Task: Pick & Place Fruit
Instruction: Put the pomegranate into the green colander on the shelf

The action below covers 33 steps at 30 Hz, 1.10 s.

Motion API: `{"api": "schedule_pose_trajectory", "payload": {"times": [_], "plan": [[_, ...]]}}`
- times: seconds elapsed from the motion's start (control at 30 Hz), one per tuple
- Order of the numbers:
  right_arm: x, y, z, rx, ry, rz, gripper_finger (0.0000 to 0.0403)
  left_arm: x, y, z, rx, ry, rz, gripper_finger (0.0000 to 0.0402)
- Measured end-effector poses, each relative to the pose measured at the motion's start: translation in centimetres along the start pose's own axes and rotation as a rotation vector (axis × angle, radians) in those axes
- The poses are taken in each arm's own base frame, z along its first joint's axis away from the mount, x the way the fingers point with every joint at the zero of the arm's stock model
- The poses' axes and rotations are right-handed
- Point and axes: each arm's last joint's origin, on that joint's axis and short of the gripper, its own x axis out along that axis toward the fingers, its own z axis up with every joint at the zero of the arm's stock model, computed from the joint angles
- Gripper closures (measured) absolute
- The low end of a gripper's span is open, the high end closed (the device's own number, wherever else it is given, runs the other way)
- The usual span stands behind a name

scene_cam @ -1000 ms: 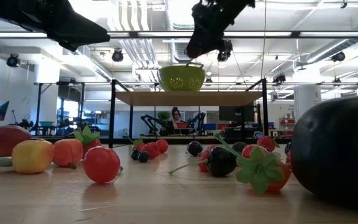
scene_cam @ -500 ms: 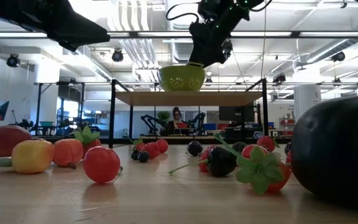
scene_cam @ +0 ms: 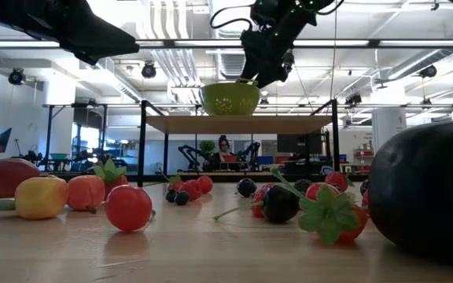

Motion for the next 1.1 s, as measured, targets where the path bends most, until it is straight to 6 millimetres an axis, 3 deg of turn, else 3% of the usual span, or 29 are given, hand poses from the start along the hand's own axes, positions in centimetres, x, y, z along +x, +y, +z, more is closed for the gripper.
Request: {"api": "schedule_pose_trajectory", "payload": {"times": [0.13, 0.27, 0.53, 0.73, 1.1], "plan": [[-0.4, 0.2, 0.0, -0.012, -0.008, 0.000, 0.0119, 0.0, 0.0, 0.0, 0.001, 0.000, 0.000, 0.0257], [-2.0, 0.6, 0.5, -0.021, -0.054, 0.007, 0.0104, 0.0, 0.0, 0.0, 0.000, 0.000, 0.000, 0.0257], [-8.1, 1.4, 1.8, -0.043, -0.192, 0.032, 0.0078, 0.0, 0.0, -0.8, 0.014, 0.075, -0.001, 0.0257], [-12.2, 1.8, 2.0, -0.048, -0.197, 0.033, 0.0066, -0.1, 0.1, -1.6, 0.021, 0.152, 0.002, 0.0257], [-14.8, 2.0, 1.4, -0.026, -0.124, 0.028, 0.0044, -0.7, -0.3, -3.6, -0.063, 0.377, -0.185, 0.0255]]}}
